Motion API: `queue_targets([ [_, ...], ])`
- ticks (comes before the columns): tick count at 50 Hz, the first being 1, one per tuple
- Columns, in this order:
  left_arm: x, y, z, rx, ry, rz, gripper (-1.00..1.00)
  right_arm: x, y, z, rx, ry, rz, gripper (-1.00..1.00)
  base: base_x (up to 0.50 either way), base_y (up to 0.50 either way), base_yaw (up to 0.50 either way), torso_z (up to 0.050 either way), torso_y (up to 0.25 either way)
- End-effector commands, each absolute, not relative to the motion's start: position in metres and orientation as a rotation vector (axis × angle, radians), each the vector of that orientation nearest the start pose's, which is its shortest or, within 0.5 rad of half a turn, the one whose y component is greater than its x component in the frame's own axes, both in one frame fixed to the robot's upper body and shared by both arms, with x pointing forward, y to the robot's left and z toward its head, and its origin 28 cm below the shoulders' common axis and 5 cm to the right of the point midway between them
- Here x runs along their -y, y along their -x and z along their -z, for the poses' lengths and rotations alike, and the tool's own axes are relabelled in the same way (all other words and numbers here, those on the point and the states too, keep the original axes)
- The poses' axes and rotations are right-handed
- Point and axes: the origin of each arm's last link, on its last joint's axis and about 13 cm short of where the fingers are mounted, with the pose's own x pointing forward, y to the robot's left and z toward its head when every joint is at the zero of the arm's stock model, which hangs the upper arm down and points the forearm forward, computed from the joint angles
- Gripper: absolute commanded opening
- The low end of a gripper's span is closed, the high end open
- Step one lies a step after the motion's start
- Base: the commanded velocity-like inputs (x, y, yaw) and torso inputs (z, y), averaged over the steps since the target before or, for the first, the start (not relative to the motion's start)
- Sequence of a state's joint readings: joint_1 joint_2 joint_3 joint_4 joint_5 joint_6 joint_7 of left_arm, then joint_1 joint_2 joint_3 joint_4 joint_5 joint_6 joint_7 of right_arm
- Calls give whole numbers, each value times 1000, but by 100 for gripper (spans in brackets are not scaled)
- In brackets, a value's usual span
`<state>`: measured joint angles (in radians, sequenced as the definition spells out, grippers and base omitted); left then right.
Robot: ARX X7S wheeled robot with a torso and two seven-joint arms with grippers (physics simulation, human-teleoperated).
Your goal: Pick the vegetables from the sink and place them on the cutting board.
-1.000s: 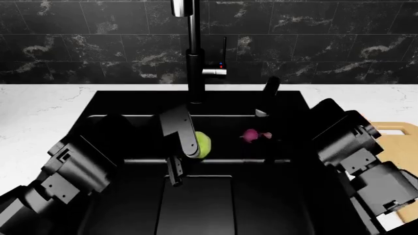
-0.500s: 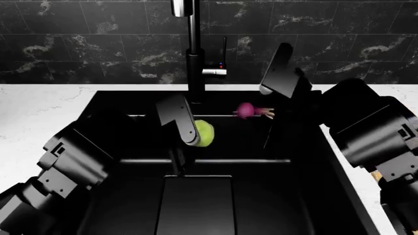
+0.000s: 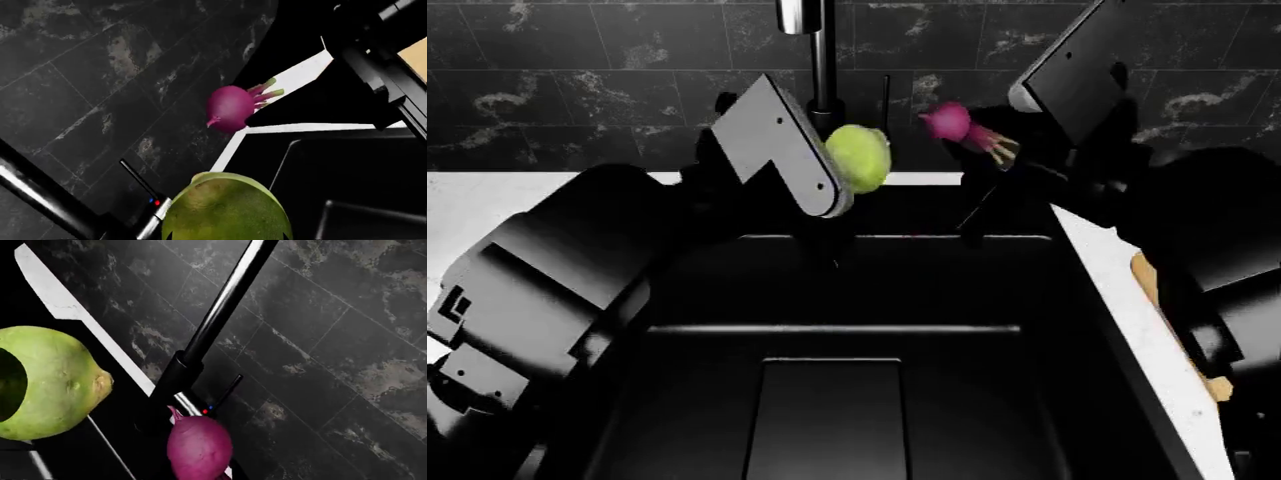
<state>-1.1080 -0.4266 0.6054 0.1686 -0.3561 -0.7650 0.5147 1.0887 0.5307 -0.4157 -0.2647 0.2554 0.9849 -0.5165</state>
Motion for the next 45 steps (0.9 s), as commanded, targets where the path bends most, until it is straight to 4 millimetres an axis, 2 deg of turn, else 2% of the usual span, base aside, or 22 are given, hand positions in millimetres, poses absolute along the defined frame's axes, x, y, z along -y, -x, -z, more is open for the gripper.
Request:
queue_targets([
  [1, -199, -285, -293, 394, -507, 583, -100, 152, -274, -300, 240, 441, -348, -100, 0, 0, 0, 0, 0],
  [9, -213, -242, -272, 514, -354, 370, -100, 149, -233, -294, 399, 359, -215, -100, 0, 0, 0, 0, 0],
  [14, -228, -226, -261, 533, -312, 268, -100, 150, -206, -291, 492, 336, -139, -100, 0, 0, 0, 0, 0],
  [19, -242, -211, -261, 605, -219, 116, -100, 157, -182, -293, 598, 290, 0, -100, -343, 0, 0, 0, 0],
  [22, -245, -204, -262, 642, -189, 69, -100, 152, -171, -290, 607, 278, -4, -100, -500, 0, 0, 0, 0],
  [26, -244, -204, -263, 654, -181, 57, -100, 152, -171, -287, 611, 274, 0, -100, -500, 0, 0, 0, 0],
  [32, -243, -214, -261, 637, -168, 32, -100, 151, -177, -276, 585, 274, -24, -100, -500, 0, 0, 0, 0],
  [37, -240, -221, -254, 621, -161, 21, -100, 149, -184, -266, 554, 271, -45, -100, -500, 0, 0, 0, 0],
  [45, -235, -222, -246, 640, -175, 20, -100, 148, -201, -250, 497, 262, -75, -100, -500, 0, 0, 0, 0],
])
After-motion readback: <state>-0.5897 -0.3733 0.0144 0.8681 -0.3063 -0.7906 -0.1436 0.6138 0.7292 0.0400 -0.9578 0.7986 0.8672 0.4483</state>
